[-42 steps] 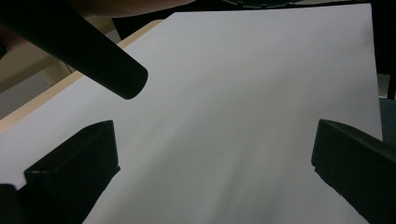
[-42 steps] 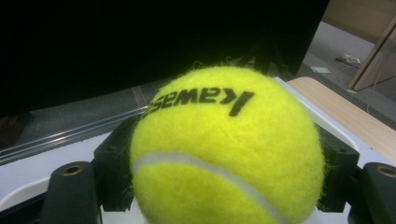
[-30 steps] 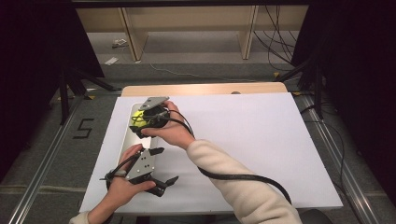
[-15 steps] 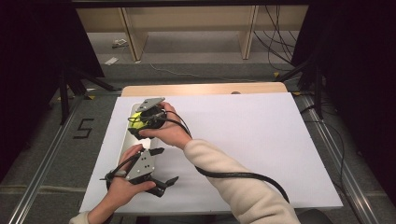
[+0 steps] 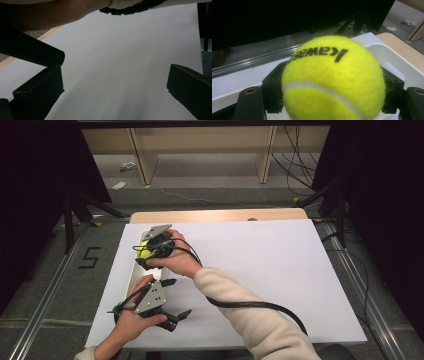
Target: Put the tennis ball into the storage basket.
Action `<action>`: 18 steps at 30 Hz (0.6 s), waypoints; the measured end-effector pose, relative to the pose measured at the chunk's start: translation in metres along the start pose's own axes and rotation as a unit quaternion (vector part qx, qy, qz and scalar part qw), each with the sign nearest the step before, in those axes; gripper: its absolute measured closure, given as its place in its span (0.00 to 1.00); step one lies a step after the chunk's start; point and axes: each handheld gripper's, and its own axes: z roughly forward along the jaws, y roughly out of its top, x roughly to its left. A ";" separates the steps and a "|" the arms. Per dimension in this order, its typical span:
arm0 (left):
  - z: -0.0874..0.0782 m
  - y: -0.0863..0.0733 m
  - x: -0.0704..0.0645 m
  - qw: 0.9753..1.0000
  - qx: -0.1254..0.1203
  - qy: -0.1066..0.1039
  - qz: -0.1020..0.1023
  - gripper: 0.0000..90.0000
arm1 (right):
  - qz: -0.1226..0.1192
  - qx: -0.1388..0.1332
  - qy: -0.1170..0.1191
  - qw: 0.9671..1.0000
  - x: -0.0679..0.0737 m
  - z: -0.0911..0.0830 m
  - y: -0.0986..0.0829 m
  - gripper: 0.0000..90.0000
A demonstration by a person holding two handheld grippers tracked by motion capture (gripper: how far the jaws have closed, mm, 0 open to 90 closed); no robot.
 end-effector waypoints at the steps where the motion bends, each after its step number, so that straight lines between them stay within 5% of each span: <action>1: 0.000 0.000 0.000 1.000 0.000 0.000 0.000 0.00 | -0.002 0.001 0.001 1.000 0.000 0.000 0.000 0.29; 18: 0.000 0.000 0.000 1.000 0.000 -0.001 0.002 0.00 | -0.005 0.019 0.010 1.000 0.001 0.009 -0.001 0.29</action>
